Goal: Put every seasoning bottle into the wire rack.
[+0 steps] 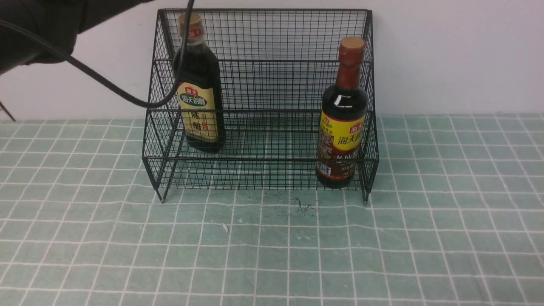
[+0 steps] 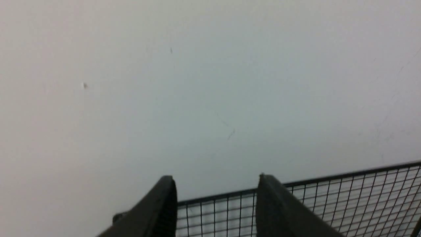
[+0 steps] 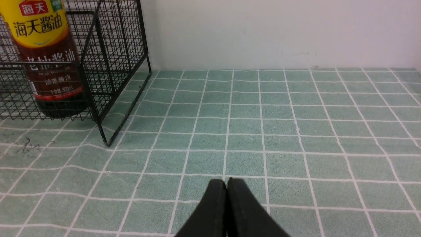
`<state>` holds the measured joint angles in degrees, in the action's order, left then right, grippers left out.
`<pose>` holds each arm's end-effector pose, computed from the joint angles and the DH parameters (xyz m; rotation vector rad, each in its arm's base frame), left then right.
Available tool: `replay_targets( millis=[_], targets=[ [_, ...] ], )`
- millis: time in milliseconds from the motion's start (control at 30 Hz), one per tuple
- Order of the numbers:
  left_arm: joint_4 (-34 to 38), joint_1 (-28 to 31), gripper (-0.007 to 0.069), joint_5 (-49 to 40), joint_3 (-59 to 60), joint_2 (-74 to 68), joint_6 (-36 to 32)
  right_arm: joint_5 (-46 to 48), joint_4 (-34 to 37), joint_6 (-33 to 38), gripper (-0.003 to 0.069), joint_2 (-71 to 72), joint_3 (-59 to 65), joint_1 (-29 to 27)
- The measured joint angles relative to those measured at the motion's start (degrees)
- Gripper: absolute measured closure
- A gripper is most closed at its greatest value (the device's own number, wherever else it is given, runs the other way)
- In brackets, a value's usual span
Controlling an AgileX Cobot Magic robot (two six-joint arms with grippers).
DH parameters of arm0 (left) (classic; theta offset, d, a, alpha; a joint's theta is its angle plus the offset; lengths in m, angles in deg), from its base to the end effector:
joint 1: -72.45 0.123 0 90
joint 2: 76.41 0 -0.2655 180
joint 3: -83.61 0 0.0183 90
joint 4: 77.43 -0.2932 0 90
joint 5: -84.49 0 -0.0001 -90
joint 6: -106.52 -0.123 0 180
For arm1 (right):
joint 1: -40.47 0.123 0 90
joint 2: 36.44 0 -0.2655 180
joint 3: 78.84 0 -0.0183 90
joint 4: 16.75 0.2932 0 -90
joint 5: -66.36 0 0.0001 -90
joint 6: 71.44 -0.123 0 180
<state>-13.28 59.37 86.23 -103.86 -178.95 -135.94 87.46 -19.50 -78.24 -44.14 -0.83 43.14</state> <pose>0.4624 -0.1041 0.3652 0.1430 1.6427 -0.1741 0.1456 0.0047 0.1631 0.0374 1.8639 0.0673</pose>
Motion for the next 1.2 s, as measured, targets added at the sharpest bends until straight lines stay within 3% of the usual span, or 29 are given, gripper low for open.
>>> replay_targets(
  millis=[133, 200, 300, 367, 500, 600, 733, 833, 967, 1200],
  targets=[
    [0.02, 0.05, 0.0379, -3.14, 0.00, 4.20, -2.56, 0.00, 0.00, 0.00, 0.0673, 0.00, 0.00, 0.00],
    [-0.04, 0.05, 0.0449, -6.62, -0.04, 5.91, -3.40, 0.00, 0.00, 0.00, 0.0673, 0.00, 0.00, 0.00],
    [-0.60, 0.57, 0.0567, -15.42, -0.06, 7.81, -3.60, 0.00, 0.00, -0.04, 0.0673, 0.00, 0.00, 0.00],
    [-1.37, 1.19, 0.0606, -22.75, -0.06, 8.19, -2.56, 0.00, 0.00, -0.04, 0.0673, 0.00, 0.00, 0.00],
    [-7.86, 3.40, 0.0631, -37.23, -0.06, 8.37, 4.86, 0.00, 0.00, -0.04, 0.0673, 0.00, 0.00, 0.00],
    [-21.71, 5.48, 0.0631, -49.07, -0.06, 8.37, 17.02, 0.00, 0.00, -0.04, 0.0673, 0.00, 0.00, 0.00],
    [-37.54, 6.74, 0.0631, -51.17, -0.06, 8.26, 30.03, 0.01, 0.00, -0.04, 0.0673, 0.00, 0.00, 0.00],
    [-42.76, 6.99, 0.0631, -49.45, -0.06, 7.40, 35.93, 0.01, 0.00, -0.04, 0.0673, 0.00, 0.00, 0.00],
    [-40.32, 6.99, 0.0631, -47.61, -0.11, 4.67, 36.21, 0.01, 0.00, -0.04, 0.0673, 0.00, 0.00, 0.00],
    [-30.09, 6.99, 0.0631, -43.47, -0.11, -2.99, 28.56, 0.06, 0.00, -0.04, 0.0673, 0.00, 0.00, 0.00]
  ],
)
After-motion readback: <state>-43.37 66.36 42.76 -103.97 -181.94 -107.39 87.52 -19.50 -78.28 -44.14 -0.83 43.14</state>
